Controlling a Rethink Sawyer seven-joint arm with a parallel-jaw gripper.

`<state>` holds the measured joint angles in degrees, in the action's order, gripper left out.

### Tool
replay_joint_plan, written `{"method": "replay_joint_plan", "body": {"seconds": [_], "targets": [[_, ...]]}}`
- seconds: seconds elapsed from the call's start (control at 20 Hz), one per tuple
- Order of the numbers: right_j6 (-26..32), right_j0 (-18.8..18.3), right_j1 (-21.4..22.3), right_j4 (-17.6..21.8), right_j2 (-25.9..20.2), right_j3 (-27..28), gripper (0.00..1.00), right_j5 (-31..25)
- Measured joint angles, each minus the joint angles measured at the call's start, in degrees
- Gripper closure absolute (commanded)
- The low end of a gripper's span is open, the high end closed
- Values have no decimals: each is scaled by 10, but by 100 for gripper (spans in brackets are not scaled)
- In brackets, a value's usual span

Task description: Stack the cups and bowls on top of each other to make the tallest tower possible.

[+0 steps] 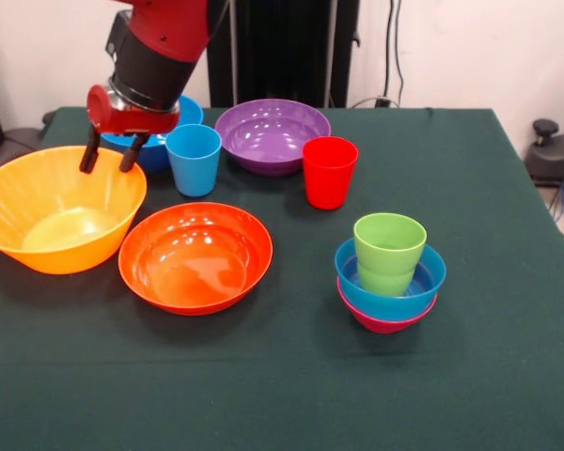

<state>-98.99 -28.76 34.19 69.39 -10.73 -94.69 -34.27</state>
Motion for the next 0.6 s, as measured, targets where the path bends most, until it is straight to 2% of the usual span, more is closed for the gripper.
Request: {"method": "replay_joint_plan", "body": {"seconds": [0.3,0.6], "targets": [[-43,8,-26,1,23,18,0,21],[-45,-2,-39,-3,28,27,0,25]]}}
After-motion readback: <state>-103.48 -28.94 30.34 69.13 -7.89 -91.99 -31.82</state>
